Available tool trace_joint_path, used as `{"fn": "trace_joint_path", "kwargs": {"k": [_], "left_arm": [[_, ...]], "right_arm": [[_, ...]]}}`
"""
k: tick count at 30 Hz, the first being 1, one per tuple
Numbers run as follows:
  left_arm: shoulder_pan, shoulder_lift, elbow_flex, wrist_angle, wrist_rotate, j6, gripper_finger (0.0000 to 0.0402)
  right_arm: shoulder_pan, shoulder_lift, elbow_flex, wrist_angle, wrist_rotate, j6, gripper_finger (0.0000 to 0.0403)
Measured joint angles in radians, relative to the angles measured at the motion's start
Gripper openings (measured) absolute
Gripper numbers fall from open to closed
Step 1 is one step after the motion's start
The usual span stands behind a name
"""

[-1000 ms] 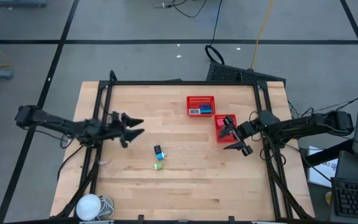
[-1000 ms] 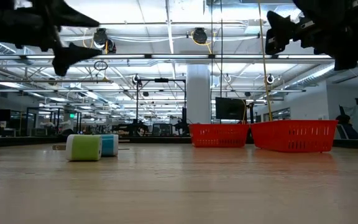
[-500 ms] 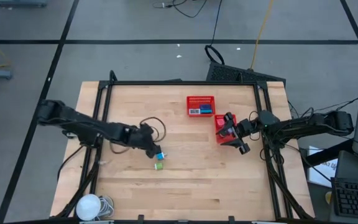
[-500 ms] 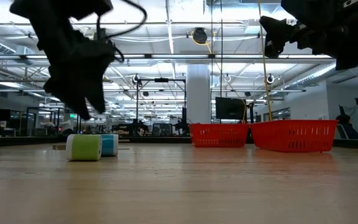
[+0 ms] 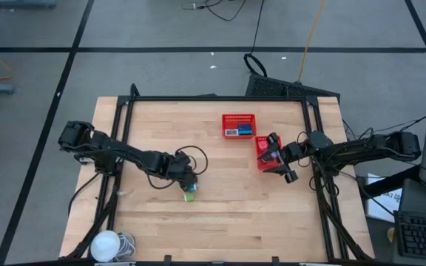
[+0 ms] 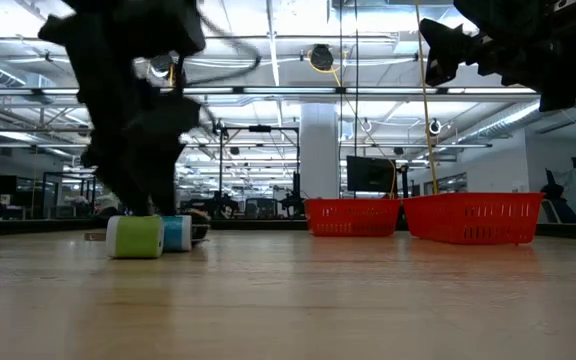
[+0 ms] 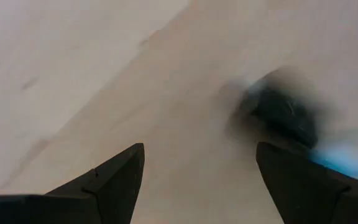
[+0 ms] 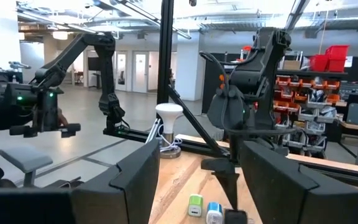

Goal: Pick & Place Office items
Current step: Put the black charger adapter into the bottom red bin

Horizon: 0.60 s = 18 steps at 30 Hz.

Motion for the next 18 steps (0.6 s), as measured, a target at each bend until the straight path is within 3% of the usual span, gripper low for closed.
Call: {"fn": "trace_joint_path", "kwargs": {"k": [8, 18], "left_arm": [[0.086, 0.004, -0.007, -0.19, -0.096, -0.167, 0.031], [0.119, -0.037, 0.001, -0.087, 0.12, -0.208, 0.031]], "right_arm": [[0.0, 0.0, 0.0, 0.002, 0.0, -0.038, 0.0212], [0.0, 0.0, 0.0, 0.003, 0.0, -0.038, 0.0212]]}}
